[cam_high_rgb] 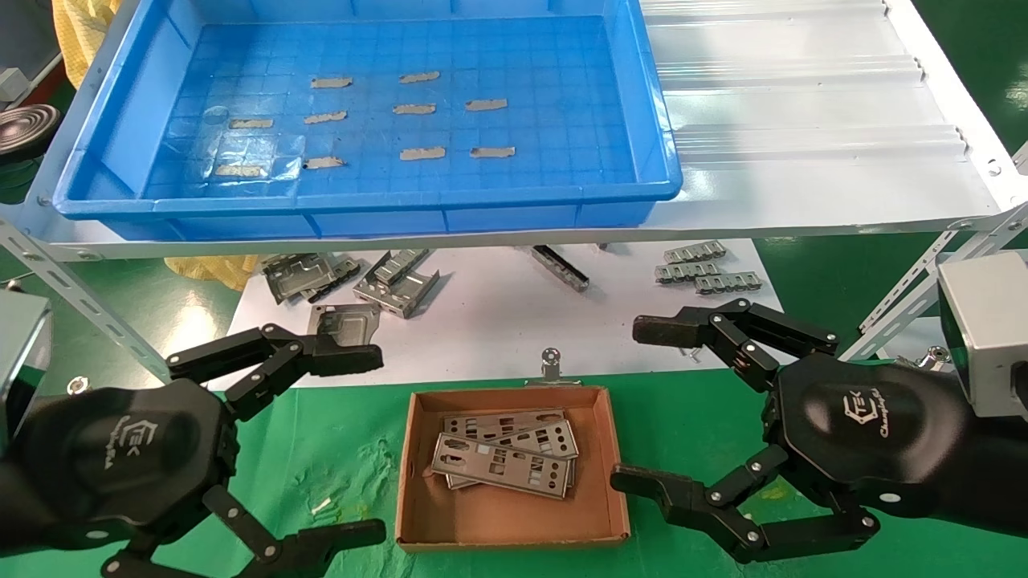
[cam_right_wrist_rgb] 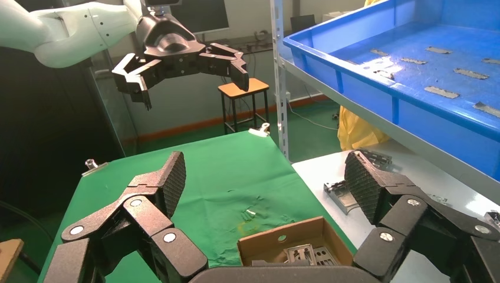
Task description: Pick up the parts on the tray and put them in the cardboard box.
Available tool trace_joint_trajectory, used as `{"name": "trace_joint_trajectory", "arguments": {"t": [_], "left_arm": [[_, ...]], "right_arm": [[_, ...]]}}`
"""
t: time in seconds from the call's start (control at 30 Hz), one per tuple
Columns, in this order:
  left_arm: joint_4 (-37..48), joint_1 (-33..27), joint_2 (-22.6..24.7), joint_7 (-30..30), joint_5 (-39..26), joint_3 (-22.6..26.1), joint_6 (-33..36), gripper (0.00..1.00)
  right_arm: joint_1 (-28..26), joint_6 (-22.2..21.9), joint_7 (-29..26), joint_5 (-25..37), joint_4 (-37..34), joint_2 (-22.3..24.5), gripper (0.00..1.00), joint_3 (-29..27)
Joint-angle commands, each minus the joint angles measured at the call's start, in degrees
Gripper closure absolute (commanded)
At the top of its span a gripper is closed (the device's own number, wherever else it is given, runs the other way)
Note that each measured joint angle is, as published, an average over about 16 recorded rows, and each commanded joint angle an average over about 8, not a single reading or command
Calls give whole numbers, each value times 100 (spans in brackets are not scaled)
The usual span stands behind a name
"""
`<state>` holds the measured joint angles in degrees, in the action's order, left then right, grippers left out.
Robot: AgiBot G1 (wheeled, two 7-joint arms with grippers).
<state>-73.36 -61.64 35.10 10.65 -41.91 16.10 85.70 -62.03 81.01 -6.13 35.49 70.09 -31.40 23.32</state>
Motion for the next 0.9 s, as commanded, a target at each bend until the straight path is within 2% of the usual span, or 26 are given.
{"name": "trace_joint_trajectory", "arguments": {"t": [0.03, 0.9], "left_arm": [[0, 0, 0, 0, 0, 0, 0, 0], [0, 0, 0, 0, 1, 0, 0, 0]], "right_arm": [[0, 0, 0, 0, 0, 0, 0, 0], [0, 0, 0, 0, 0, 0, 0, 0]]}}
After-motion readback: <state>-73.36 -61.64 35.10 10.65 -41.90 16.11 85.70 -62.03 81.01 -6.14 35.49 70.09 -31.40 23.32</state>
